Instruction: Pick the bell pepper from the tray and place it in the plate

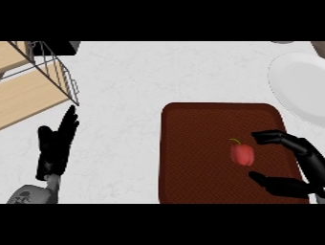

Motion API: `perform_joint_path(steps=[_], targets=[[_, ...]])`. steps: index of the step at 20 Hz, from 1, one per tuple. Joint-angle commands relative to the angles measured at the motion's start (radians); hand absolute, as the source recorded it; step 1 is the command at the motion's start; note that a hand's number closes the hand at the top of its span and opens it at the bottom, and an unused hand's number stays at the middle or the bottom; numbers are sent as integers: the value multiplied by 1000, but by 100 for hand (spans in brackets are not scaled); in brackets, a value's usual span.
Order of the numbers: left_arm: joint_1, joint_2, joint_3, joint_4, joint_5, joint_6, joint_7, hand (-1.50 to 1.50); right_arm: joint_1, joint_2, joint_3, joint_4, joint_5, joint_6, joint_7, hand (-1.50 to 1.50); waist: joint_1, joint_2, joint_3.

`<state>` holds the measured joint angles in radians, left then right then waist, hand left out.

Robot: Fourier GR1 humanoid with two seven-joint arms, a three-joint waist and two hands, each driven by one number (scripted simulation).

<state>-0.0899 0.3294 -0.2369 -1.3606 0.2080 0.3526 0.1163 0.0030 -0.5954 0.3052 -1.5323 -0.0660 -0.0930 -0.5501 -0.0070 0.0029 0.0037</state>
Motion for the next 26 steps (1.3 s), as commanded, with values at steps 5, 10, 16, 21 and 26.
perform_joint_path(steps=[5, 10, 16, 21, 26], targets=[[-16, -5, -5, -15, -10, -15, 34, 0, -104, -110, 72, 125, 316, -35, 11, -150, 19, -2, -4], [46, 15, -7, -85, -19, -13, 51, 0, -103, -209, 104, -26, 475, -32, 231, -150, 7, -9, -6], [35, -7, -6, -83, -43, 4, 54, 0, -216, -197, 203, -62, 584, 178, 509, -150, 19, -3, -5], [-4, -29, -5, -42, -54, -15, 62, 0, -284, -166, 237, -98, 581, 389, 672, -150, 12, -2, -5], [29, -14, 31, -110, -71, -40, 95, 0, -252, -73, 237, -97, 678, 434, 717, -150, 9, -4, -4]])
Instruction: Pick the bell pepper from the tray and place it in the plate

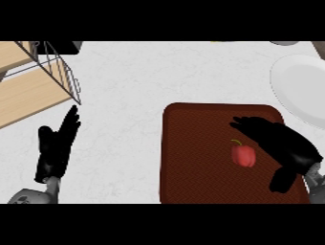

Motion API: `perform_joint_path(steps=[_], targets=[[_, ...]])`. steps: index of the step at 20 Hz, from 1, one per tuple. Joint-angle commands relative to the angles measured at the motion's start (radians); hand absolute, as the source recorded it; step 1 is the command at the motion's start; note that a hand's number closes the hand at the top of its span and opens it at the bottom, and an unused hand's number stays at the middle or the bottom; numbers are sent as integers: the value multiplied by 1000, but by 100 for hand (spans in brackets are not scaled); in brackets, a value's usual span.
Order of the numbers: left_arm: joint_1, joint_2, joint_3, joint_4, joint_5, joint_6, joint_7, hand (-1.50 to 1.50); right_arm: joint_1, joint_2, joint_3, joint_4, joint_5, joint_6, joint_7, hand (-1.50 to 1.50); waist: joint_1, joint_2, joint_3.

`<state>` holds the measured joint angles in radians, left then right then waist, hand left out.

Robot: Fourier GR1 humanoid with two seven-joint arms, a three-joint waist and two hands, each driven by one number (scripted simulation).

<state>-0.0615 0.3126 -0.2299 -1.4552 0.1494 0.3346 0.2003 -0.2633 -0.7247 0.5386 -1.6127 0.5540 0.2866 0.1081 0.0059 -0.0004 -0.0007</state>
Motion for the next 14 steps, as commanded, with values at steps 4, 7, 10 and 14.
perform_joint_path(steps=[4, 7, 10, 14], targets=[[56, -60, 11, 0, -34, -16, -20, 0, -23, 97, -52, 131, 104, 78, -43, -150, 1, 1, 1], [12, -69, 51, 43, -55, -42, -49, 0, -11, 167, -66, 19, 142, 153, 63, -150, -6, 0, 0], [1, -73, 65, 56, -87, -42, -26, 0, -12, 184, -87, 150, 200, 109, -75, -150, -4, 1, 1], [49, -78, 56, -56, -93, -51, 39, 0, 66, 151, -121, 164, 241, 78, -155, -150, -4, 0, 1]])
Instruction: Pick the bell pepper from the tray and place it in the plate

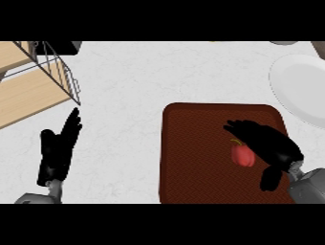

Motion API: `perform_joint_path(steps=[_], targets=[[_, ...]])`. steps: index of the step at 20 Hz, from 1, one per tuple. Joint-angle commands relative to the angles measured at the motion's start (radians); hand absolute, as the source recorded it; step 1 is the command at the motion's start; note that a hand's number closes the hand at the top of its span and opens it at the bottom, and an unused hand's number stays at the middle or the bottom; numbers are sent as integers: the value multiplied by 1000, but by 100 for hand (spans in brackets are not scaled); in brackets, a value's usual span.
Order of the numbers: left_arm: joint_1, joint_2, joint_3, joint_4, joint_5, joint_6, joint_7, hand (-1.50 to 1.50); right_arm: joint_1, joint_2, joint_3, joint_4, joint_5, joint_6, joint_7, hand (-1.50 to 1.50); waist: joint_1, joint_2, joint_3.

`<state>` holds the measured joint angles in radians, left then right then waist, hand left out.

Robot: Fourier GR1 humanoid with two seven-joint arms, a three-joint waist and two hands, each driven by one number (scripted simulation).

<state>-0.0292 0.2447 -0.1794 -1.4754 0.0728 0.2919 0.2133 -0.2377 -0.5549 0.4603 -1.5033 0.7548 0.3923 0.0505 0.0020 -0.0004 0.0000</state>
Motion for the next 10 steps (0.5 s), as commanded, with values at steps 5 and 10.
perform_joint_path(steps=[5, 10], targets=[[70, -17, 42, -4, -30, -59, -58, 0, -1, 99, -56, 79, 107, 42, -45, -150, 1, 0, 0], [-31, -54, 76, 92, -48, -64, -53, 0, -53, 157, -65, 273, 208, -45, -132, -150, 3, 2, 0]])
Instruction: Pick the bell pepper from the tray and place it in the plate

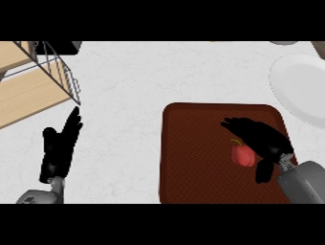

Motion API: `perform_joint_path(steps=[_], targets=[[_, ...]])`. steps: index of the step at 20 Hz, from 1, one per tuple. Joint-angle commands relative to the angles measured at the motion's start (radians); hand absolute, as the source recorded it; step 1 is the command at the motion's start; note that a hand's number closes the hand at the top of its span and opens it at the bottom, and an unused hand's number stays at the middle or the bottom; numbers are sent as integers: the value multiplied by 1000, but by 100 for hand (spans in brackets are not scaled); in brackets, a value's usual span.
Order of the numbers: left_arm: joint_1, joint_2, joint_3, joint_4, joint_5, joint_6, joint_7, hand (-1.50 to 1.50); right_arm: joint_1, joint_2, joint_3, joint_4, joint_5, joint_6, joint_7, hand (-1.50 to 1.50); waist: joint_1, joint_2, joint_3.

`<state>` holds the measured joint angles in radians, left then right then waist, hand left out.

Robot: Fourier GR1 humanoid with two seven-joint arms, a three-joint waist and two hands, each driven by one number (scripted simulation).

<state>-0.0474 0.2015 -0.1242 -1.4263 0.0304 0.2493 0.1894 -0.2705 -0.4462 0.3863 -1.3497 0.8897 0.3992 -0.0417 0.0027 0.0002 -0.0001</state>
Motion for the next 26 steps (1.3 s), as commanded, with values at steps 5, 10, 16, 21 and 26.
perform_joint_path(steps=[5, 10, 16, 21, 26], targets=[[-28, 13, 49, 2, -4, -57, 21, 0, -51, 42, 2, 166, 127, -95, -148, 150, 6, 2, 1], [38, -17, 38, -51, -39, -58, 30, 0, -11, 64, -47, 105, 180, -134, -168, 150, 1, 0, 0], [20, -32, 54, -8, -32, -65, -6, 0, -51, 59, -184, 128, 150, -225, -152, 150, 3, 2, 0], [-26, -20, 43, -38, -45, -65, 27, 0, -222, 162, -443, 331, 20, -247, 78, 150, 42, 19, 4], [10, -42, 41, -50, -42, -54, 27, 0, -370, 103, -519, 471, 67, -438, 60, 150, 32, 9, 2]])
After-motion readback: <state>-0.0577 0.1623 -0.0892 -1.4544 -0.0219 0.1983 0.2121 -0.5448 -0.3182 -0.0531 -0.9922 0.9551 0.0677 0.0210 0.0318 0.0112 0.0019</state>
